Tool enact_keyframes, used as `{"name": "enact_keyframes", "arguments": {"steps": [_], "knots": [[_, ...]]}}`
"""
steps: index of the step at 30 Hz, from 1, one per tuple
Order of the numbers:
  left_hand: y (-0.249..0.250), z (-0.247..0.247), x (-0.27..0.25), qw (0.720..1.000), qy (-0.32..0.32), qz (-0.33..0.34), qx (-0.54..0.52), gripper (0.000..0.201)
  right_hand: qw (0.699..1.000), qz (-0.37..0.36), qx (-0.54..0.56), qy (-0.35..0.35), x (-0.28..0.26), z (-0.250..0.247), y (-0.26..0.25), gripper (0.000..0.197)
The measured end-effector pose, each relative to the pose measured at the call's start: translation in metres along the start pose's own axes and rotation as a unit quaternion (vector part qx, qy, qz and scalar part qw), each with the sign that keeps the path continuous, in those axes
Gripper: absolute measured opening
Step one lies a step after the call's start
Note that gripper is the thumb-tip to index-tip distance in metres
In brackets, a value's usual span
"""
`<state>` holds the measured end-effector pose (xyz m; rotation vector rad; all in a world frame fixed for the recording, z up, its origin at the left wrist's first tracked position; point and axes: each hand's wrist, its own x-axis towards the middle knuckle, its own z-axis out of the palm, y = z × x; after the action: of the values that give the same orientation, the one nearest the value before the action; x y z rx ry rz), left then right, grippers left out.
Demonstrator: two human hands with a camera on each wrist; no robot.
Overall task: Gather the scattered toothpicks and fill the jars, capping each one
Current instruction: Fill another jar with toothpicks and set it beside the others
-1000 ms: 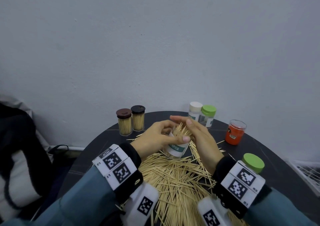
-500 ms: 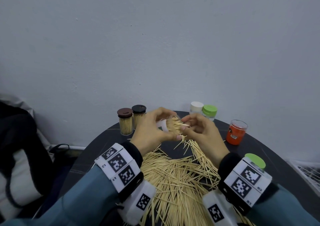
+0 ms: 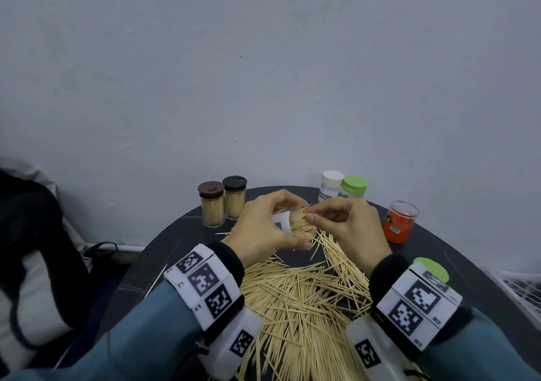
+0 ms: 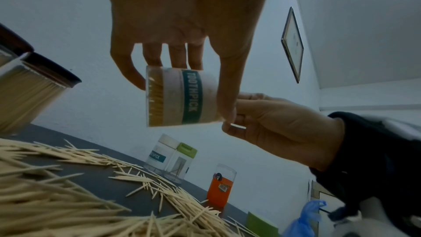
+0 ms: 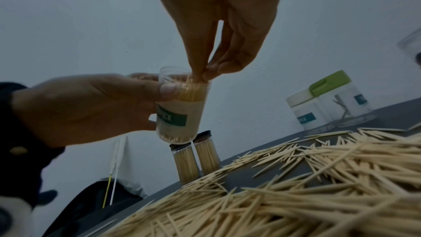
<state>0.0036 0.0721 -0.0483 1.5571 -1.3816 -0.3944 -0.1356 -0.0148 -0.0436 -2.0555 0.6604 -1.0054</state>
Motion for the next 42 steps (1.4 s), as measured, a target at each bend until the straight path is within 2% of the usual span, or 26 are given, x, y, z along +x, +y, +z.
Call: {"name": "enact_keyframes", "arguments": {"steps": [5,9,15,19,22,25,31,35,38,42], "knots": [[-0.002,-0.003,0.002,0.998,0.011,-0.031,-0.052,0.056,1.000,-0.010,-0.006,-0.019,0.000,0.002,-0.002,0.016],[-0.001,-0.006,0.003,0.995,0.021,-0.047,-0.084,0.057,0.999,-0.038,-0.005,0.021,0.000,0.002,-0.006,0.012],[-0.002,-0.002,0.001,0.999,-0.007,-0.027,-0.032,0.055,0.997,-0.040,-0.066,0.000,-0.001,0.002,-0.003,0.008],[-0.001,-0.001,0.002,1.000,-0.010,-0.016,-0.019,0.051,0.994,-0.079,-0.066,0.027,-0.002,-0.001,-0.009,0.010],[0.000,-0.001,0.002,1.000,-0.003,-0.012,-0.019,0.049,0.989,-0.093,-0.117,-0.003,-0.003,0.002,-0.010,0.011],[0.000,-0.002,0.002,1.000,0.001,-0.016,-0.024,0.051,0.982,-0.062,-0.178,-0.033,-0.003,0.005,-0.004,0.015],[-0.001,-0.003,0.002,0.999,0.000,-0.024,-0.037,0.053,0.989,-0.053,-0.133,-0.019,-0.002,0.001,-0.006,0.017],[-0.001,-0.003,0.001,0.998,-0.006,-0.031,-0.047,0.054,0.989,-0.035,-0.139,-0.048,-0.001,0.000,-0.004,0.018],[-0.001,-0.003,0.002,0.999,-0.003,-0.035,-0.042,0.053,0.998,-0.011,-0.045,-0.046,0.000,-0.003,-0.002,0.014],[-0.001,-0.003,0.002,0.998,-0.007,-0.036,-0.046,0.053,0.995,0.018,0.029,-0.095,0.002,-0.007,-0.001,0.008]]}}
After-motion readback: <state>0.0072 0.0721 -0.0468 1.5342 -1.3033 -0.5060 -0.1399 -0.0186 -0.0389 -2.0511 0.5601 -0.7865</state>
